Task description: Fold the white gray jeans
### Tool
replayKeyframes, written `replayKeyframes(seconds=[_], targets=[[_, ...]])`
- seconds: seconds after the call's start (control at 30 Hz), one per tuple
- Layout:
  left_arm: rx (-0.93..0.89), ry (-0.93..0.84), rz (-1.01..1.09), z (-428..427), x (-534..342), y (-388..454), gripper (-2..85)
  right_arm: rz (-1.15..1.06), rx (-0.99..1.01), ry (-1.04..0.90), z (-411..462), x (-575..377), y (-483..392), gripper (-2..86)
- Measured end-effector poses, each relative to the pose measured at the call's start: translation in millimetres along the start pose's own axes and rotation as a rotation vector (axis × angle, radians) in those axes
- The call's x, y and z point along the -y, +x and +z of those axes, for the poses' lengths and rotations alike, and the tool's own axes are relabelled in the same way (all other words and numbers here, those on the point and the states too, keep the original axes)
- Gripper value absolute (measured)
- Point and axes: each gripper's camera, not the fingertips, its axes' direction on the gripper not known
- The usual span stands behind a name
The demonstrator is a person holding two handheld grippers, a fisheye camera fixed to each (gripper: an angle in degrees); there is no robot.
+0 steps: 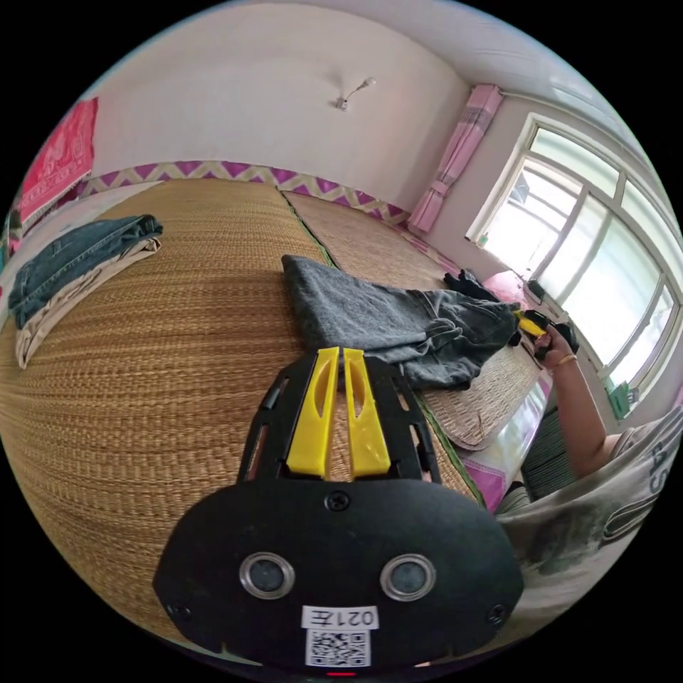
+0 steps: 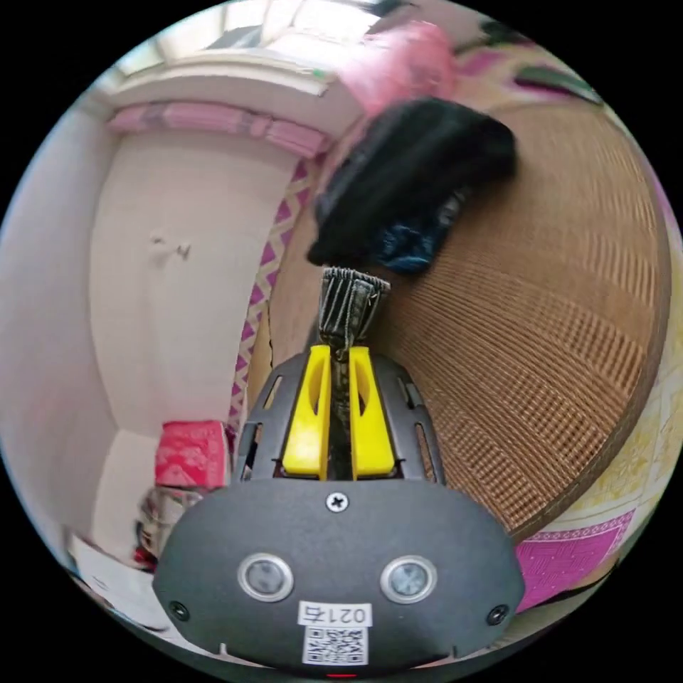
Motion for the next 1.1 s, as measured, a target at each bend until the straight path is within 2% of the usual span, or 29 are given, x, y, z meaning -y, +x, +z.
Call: replayKeyframes(seconds=[0.07, 0.13, 0.17, 0.23, 0.27, 0.33, 0.37, 0.43, 0.53, 0.57, 0.73, 0.8, 0.93, 1.0, 1.1], targets=[[-0.035, 0.003, -0.028, -5, -5, -17, -1.0, -0.200, -0.048, 0.000, 4, -38, -92, 4.7], [-0.078, 0.004, -0.050, -11, -11, -35, -1.0, -0.487, -0.128, 0.000, 25, -117, -223, 4.7], [-0.083, 0.002, -0.054, -12, -12, -38, -1.0, -0.562, -0.146, -0.001, 33, -142, -255, 4.7], [-0.085, -0.017, -0.051, -15, -17, -46, -1.0, -0.862, -0.206, -0.019, 76, -266, -369, 4.8], [-0.083, -0.025, -0.046, -15, -18, -46, -1.0, -0.938, -0.219, -0.025, 89, -302, -393, 4.8], [-0.076, -0.056, -0.031, -15, -22, -49, -1.0, -1.225, -0.258, -0.068, 150, -457, -460, 4.8], [-0.076, -0.062, -0.029, -15, -24, -50, -1.0, -1.293, -0.268, -0.083, 167, -497, -470, 4.8], [-0.090, -0.066, -0.027, -20, -32, -57, -1.0, -1.527, -0.314, -0.173, 243, -649, -479, 4.7], [-0.117, -0.039, -0.045, -31, -48, -69, -1.0, -1.702, -0.432, -0.363, 340, -789, -442, 4.6], [-0.120, -0.032, -0.049, -33, -51, -71, -1.0, -1.720, -0.450, -0.378, 352, -807, -433, 4.5], [-0.082, 0.006, -0.015, -51, -80, -68, -1.0, -1.712, -0.429, -0.132, 312, -876, -451, 4.4], [-0.062, 0.000, 0.004, -52, -89, -64, -0.9, -1.747, -0.413, -0.097, 312, -904, -447, 4.4], [-0.052, 0.003, 0.010, -57, -112, -66, -0.9, -1.875, -0.441, -0.246, 373, -980, -374, 4.7], [-0.064, 0.012, 0.001, -60, -122, -70, -1.0, -1.894, -0.448, -0.134, 364, -997, -350, 5.0], [-0.102, 0.036, -0.024, -68, -138, -77, -1.0, -1.831, -0.409, -0.271, 353, -991, -333, 6.8]])
